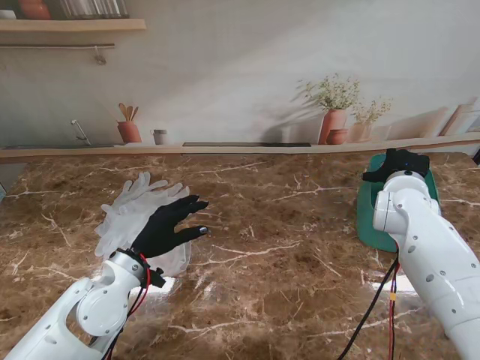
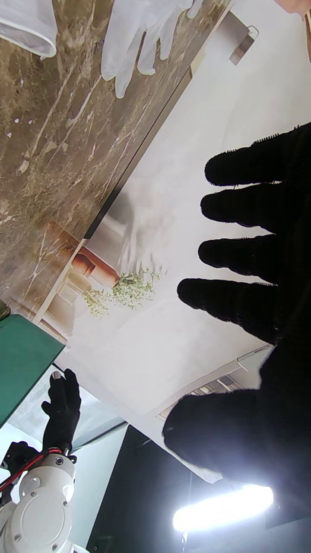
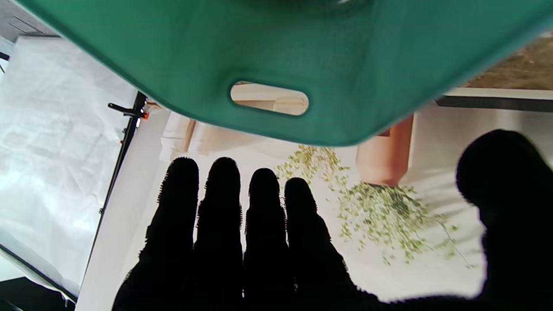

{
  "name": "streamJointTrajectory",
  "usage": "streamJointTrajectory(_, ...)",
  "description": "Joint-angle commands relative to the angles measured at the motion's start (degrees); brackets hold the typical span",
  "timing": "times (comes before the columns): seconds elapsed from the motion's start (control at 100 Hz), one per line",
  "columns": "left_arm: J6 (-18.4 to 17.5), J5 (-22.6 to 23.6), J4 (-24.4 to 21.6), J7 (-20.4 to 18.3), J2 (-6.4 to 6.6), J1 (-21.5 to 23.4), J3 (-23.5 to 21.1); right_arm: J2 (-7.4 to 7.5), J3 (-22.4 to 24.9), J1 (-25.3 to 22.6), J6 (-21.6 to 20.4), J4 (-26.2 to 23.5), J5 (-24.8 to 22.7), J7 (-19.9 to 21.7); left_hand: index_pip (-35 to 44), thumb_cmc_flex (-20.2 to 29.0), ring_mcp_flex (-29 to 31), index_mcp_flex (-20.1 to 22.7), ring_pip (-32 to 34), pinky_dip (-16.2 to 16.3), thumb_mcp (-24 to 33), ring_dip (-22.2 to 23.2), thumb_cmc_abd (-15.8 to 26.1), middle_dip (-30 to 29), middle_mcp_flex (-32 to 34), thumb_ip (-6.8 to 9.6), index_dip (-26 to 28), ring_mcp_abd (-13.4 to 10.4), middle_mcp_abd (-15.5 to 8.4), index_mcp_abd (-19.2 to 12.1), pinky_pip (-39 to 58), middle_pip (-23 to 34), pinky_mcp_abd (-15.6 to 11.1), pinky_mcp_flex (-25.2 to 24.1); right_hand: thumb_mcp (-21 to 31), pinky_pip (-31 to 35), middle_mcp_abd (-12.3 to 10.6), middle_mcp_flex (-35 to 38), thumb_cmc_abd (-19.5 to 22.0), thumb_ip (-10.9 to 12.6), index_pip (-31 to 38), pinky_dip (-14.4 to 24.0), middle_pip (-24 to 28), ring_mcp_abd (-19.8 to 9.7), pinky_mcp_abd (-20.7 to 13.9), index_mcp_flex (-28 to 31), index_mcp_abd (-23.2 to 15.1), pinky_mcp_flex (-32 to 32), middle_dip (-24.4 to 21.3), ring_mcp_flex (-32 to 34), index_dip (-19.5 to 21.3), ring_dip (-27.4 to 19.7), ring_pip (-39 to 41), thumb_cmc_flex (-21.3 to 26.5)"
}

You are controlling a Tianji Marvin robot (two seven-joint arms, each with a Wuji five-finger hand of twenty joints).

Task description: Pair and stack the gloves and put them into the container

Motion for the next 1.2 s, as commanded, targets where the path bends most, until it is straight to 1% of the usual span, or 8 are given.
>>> streamJointTrajectory(0.0, 0.24, -0.63, 0.51, -0.15, -0.16, 0.18, 0.15, 0.26, -1.05, 1.42, 1.25, 2.58, 3.12, 1.67, 0.51, 0.29, -1.68, 0.84, -2.08, -0.65, -1.26, -0.59, 1.96, -0.61, -0.73, 1.11, 0.16, -2.81, -1.84, -1.36, -1.43, -1.09, -2.38, -1.01, 1.1, 2.16, 1.48, -0.31, -1.71, -1.76, 0.84, 1.62, 0.82, 1.8, 1.63, -1.95, 1.65, 0.94, 0.82, 2.07, 1.1, 1.19, 0.72, 0.28)
streamJointTrajectory(0.31, -0.05, -1.3, 1.06, 0.47, -0.36, 0.41, 0.04, 0.58, -9.1, 8.3, 4.21, 12.69, 13.3, 2.13, 0.8, 0.56, -1.83, 1.31, -2.07, -1.16, -1.26, -0.55, 1.88, -0.6, -0.94, 1.09, 0.39, -2.94, -1.86, -1.53, -2.49, -1.07, -2.46, -0.81, 1.03, 10.15, 1.0, 6.2, -3.78, -2.26, 4.44, 3.15, 4.71, 2.51, 4.29, 1.89, 0.31, 7.28, 3.07, 10.67, 4.16, 3.07, 4.22, 4.37)
streamJointTrajectory(0.48, -0.07, -1.17, 1.07, 0.31, -0.31, 0.47, -0.2, -0.27, -12.54, 11.18, 5.53, 17.69, 20.4, -1.16, 0.82, 0.72, -2.02, 1.15, -2.12, -1.17, -1.19, -0.57, 2.27, -0.64, -1.19, 1.09, 0.47, -2.8, -1.77, -1.58, -2.56, -1.17, -2.46, -0.78, -6.16, 17.3, -0.86, 13.45, -3.23, -0.46, 8.43, 1.86, 10.93, 0.05, 3.66, 6.61, -0.89, 13.1, 8.65, 19.09, 7.26, 6.61, 8.52, 21.73)
streamJointTrajectory(0.6, 0.04, -1.15, 1.28, 1.16, -0.49, 0.46, -0.22, -0.99, -13.29, 11.71, 2.98, 19.83, 22.84, -4.08, 0.67, 1.09, -2.03, 0.86, -2.03, -1.1, -1.16, -0.51, 2.51, -0.62, -1.31, 1.07, 0.47, -2.62, -1.51, -1.43, -2.46, -1.13, -2.45, -0.74, 27.42, 23.12, -2.31, 18.45, -7.98, -4.89, 11.51, 4.09, 13.52, -1.91, 3.65, 11.13, -3.49, 17.27, 10.52, 25.12, 8.76, 11.41, 13.84, 26.25)
streamJointTrajectory(0.64, 0.13, -1.18, 1.31, 1.21, -0.51, 0.48, -0.25, -1.31, -13.3, 11.68, 1.88, 20.3, 23.71, -5.35, 0.68, 1.13, -2.15, 0.87, -2.05, -1.1, -1.17, -0.51, 2.62, -0.63, -1.42, 1.06, 0.49, -2.65, -1.47, -1.37, -2.48, -1.16, -2.46, -0.78, 28.88, 25.1, -2.83, 21.73, -9.67, -10.81, 13.16, 4.94, 14.53, -1.57, 3.84, 14.05, -5.08, 18.91, 13.33, 27.54, 9.02, 15.34, 15.71, 33.13)
streamJointTrajectory(0.71, 0.28, -1.24, 1.33, 1.27, -0.53, 0.51, -0.22, -1.91, -12.99, 11.36, -0.41, 20.74, 25.07, -7.76, 0.72, 1.17, -2.24, 0.92, -2.07, -1.13, -1.22, -0.51, 2.69, -0.65, -1.49, 1.03, 0.53, -2.63, -1.45, -1.38, -2.57, -1.18, -2.44, -0.83, 31.55, 28.91, -4.05, 27.7, -10.21, -13.22, 16.6, 3.07, 14.78, -1.87, 4.64, 19.55, -8.39, 20.74, 17.77, 30.88, 9.66, 17.28, 18.78, 40.07)
streamJointTrajectory(0.81, 0.22, -1.31, 1.34, 1.33, -0.55, 0.54, -0.06, -2.67, -12.87, 10.64, -3.41, 20.82, 25.73, -11.56, 0.75, 1.25, -2.27, 0.94, -2.07, -1.2, -1.24, -0.51, 2.81, -0.66, -1.52, 1.02, 0.59, -2.58, -1.45, -1.46, -2.72, -1.2, -2.43, -0.83, 39.69, 37.34, -5.68, 34.68, -12.66, -13.2, 21.98, -5.42, 17.72, -2.45, 8.14, 27.79, -12.89, 22.48, 20.4, 35.22, 11.18, 18.65, 24.84, 41.96)
streamJointTrajectory(1.19, -0.37, -0.72, 0.52, 1.42, -0.47, 1.21, -0.87, -2.88, -14.6, 8.3, -16.76, 15.03, 25.98, -12.19, 0.87, 1.33, -2.12, 1.09, -2.08, -1.45, -1.35, -0.51, 2.99, -0.68, -1.39, 0.97, 0.81, -2.53, -1.45, -1.74, -3.28, -1.17, -2.05, -0.74, 40.3, 39.75, -6.99, 41.26, -14.46, -13.27, 26.98, -4.1, 16.95, -1.57, 10.26, 37.94, -17.67, 22.42, 23.16, 36.25, 12.45, 20.64, 28.45, 41.88)
